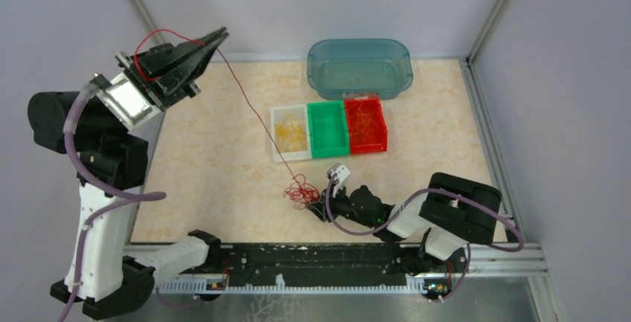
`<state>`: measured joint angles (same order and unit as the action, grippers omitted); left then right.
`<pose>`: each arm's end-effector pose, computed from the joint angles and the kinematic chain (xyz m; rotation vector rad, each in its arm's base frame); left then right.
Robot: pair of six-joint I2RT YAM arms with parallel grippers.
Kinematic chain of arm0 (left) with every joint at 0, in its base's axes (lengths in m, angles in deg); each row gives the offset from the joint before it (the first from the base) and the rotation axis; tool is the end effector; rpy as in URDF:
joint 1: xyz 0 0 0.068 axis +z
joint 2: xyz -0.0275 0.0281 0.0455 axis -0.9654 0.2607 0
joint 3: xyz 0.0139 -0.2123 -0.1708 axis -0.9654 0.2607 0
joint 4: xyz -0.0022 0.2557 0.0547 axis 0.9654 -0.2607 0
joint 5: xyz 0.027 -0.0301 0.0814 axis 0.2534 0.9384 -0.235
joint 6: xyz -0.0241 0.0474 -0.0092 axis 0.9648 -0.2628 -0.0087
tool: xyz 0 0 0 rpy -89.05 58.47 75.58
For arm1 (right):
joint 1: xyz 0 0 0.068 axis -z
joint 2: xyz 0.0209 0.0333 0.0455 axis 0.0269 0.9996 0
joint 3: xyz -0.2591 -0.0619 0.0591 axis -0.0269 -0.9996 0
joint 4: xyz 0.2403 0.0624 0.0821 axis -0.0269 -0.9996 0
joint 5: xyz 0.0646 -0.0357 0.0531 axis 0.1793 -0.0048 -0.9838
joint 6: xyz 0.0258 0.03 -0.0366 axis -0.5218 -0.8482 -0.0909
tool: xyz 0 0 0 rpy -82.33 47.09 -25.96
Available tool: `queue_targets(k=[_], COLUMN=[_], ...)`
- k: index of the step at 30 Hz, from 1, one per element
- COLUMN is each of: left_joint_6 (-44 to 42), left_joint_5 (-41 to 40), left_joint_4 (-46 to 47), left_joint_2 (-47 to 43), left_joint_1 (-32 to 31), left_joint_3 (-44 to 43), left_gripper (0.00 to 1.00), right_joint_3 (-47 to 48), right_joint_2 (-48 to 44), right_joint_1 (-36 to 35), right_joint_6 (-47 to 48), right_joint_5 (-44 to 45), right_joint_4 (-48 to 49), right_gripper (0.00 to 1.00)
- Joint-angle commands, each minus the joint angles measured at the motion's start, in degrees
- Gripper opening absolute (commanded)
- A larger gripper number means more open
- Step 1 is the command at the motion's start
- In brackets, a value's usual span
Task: Untangle the cables
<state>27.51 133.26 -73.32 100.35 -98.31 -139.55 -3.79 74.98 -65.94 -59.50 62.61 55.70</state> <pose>0.0986 -0.0696 0.6073 0.9521 0.4926 -0.4130 0.1073 0.2194 0.1352 -0.5980 1.8314 1.0537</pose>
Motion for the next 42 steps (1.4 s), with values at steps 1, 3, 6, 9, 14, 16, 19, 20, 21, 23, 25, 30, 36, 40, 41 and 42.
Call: queue_targets(k=[1,3,6,9,14,16,19,20,21,23,25,30,36,40,41,42], left_joint_6=[-12.8,-15.9,-19.5,-25.4,-32.7,-34.7,-33.2,-31.4,-30.4,-26.2,-21.6,-10.9,-3.1,-2.3,-2.2,-2.2], left_joint_5=[-10.6,-13.8,-16.6,-17.7,-27.1,-28.3,-27.9,-27.0,-25.5,-23.1,-21.6,-13.7,-8.3,-7.5,-7.3,-7.3], left_joint_4=[12.7,13.2,15.2,17.7,22.4,22.8,22.9,20.9,19.4,18.1,13.9,5.5,2.6,2.5,2.5,2.6], left_joint_2=[0.7,2.4,4.1,4.9,9.8,11.8,12.7,12.3,11.7,10.0,9.3,7.5,7.2,6.3,6.1,5.9], left_joint_1=[-0.2,-0.2,-0.2,-0.2,-0.2,-0.2,-0.2,-0.2,-0.2,-0.2,-0.2,-0.1,-0.2,-0.1,-0.1,-0.2], left_joint_3=[-4.8,-8.4,-12.6,-13.9,-22.3,-25.4,-28.0,-28.1,-27.4,-23.9,-23.2,-18.8,-16.5,-14.5,-14.0,-13.6], left_gripper=[0.0,0.0,0.0,0.0,0.0,0.0,0.0,0.0,0.0,0.0,0.0,0.0,0.0,0.0,0.0,0.0], right_joint_3=[-3.4,-4.5,-5.8,-6.7,-8.9,-10.2,-11.8,-11.9,-11.7,-11.1,-10.3,-5.0,2.7,11.6,13.9,16.8], right_joint_2=[-0.9,-2.0,-3.1,-4.8,-10.2,-13.1,-18.6,-20.3,-22.3,-26.7,-32.1,-44.8,-44.9,-31.0,-26.9,-23.1], right_joint_1=[-1.5,-1.9,-2.1,-2.1,-2.2,-2.2,-2.2,-2.3,-2.5,-2.6,-2.7,-2.8,-2.8,-2.8,-2.8,-2.8], right_joint_6=[-2.2,-2.5,-3.4,-4.4,-6.6,-8.2,-9.4,-9.3,-8.8,-7.2,-4.8,3.2,10.6,13.5,13.8,13.9], right_joint_5=[3.7,4.6,5.8,7.2,11.0,13.0,13.8,13.6,13.4,13.0,11.3,6.2,-0.2,-5.6,-7.1,-8.3], right_joint_4=[2.8,2.5,2.2,1.1,-3.1,-5.0,-7.8,-8.8,-10.0,-13.3,-16.2,-27.5,-27.4,-20.6,-18.3,-15.9], right_gripper=[0.31,0.31,0.31,0.31,0.31,0.31,0.46,0.5,0.53,0.6,0.72,0.88,0.88,0.86,0.85,0.84])
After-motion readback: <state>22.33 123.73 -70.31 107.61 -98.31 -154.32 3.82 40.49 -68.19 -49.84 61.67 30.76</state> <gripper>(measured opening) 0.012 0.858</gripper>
